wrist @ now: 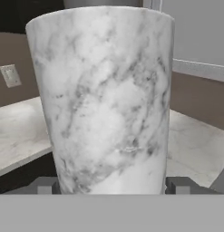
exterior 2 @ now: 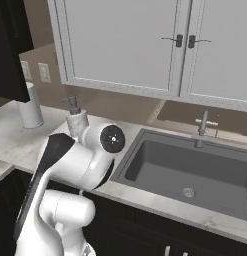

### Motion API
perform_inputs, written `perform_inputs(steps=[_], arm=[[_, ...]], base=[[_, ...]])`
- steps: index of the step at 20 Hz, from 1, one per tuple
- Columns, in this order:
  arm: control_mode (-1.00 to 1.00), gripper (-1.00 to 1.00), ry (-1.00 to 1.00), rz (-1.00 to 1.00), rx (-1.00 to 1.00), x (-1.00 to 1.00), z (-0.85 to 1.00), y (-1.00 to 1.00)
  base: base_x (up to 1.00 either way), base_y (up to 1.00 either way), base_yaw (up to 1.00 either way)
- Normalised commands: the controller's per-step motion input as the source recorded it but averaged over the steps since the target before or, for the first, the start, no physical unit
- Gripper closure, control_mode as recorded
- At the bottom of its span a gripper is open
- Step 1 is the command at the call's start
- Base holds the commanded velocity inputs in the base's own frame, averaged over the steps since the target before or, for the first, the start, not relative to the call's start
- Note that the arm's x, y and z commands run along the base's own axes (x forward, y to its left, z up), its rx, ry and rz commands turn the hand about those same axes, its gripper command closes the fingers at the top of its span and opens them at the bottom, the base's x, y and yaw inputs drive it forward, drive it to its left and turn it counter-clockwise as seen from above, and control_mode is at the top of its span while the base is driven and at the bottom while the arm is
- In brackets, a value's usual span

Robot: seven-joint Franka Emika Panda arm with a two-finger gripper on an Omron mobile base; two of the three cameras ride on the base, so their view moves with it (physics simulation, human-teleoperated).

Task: Locate and retrieve the dish brush and soap dispenser from the cabinet. Place them next to the sink.

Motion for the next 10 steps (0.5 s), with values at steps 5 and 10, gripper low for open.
perform_inputs(steps=[5,10], arm=[[-1.0,1.0,0.06,0.2,0.0,0.34,-0.17,0.03],[-1.0,1.0,0.01,0.09,-0.01,0.31,-0.18,0.07]], base=[[0.0,0.0,0.0],[0.0,0.0,0.0]])
